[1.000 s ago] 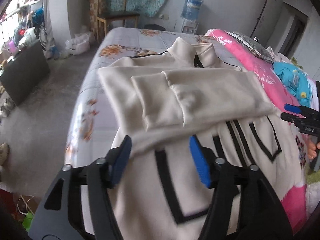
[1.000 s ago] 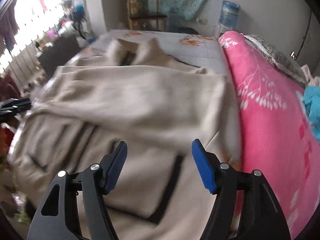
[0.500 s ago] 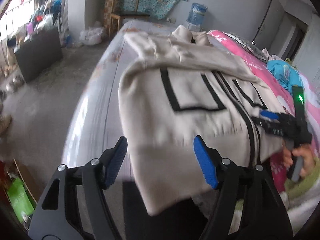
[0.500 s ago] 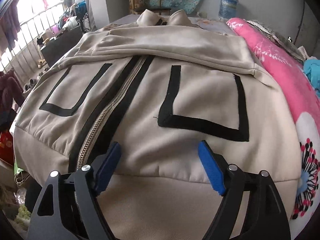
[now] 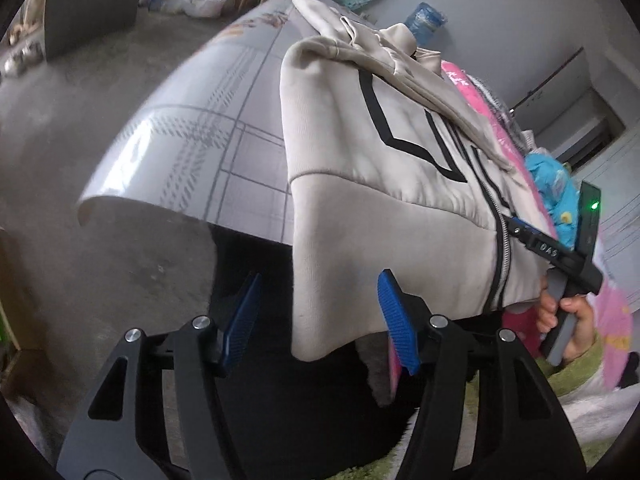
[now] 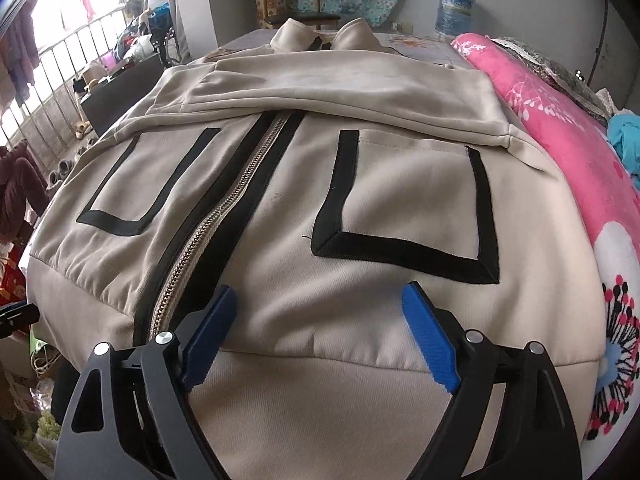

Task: Fold large clothes
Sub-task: 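Lift the jacket hem upward with the left tool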

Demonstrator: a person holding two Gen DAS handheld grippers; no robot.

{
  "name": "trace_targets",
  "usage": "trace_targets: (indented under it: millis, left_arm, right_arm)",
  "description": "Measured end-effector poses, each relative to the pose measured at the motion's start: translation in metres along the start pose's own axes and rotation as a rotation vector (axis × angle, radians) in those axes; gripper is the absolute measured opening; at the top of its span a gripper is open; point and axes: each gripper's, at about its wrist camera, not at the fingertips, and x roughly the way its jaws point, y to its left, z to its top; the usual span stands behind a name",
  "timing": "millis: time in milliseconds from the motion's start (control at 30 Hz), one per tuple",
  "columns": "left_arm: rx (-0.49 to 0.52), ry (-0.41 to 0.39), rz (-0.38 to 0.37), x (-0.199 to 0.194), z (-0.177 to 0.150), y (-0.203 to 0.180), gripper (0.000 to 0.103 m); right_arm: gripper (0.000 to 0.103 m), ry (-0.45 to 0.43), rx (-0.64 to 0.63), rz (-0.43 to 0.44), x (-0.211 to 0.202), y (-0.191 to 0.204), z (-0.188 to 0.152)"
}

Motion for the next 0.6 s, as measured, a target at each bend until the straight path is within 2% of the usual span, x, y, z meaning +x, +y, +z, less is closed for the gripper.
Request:
trace_targets:
  millis: [167,333,467,600]
  left_arm:
    - [-0.053,0.025,-0.104,0.011,-0.001,0.006,0.055]
    - [-0.056,0.040,-0.162,0.017,-0.003,0.004,0.050]
    - [-0.055,0.048,-0.194,0.018,-0.003,0.003,0.039]
    - [-0.047,0.044,-0.244,0.007,-0.004,0.000,0.033]
  right_arm:
    - [0.084,0.003,0.002,-0.004,0.001,0.000,0.001]
    - [0.084,0.011,0.002,-0.005,0.001,0.000,0.002]
    - [0.084,0.013,0.004,-0.007,0.001,0.000,0.002]
    - [0.084,0.013,0.004,-0.007,0.001,0.000,0.002]
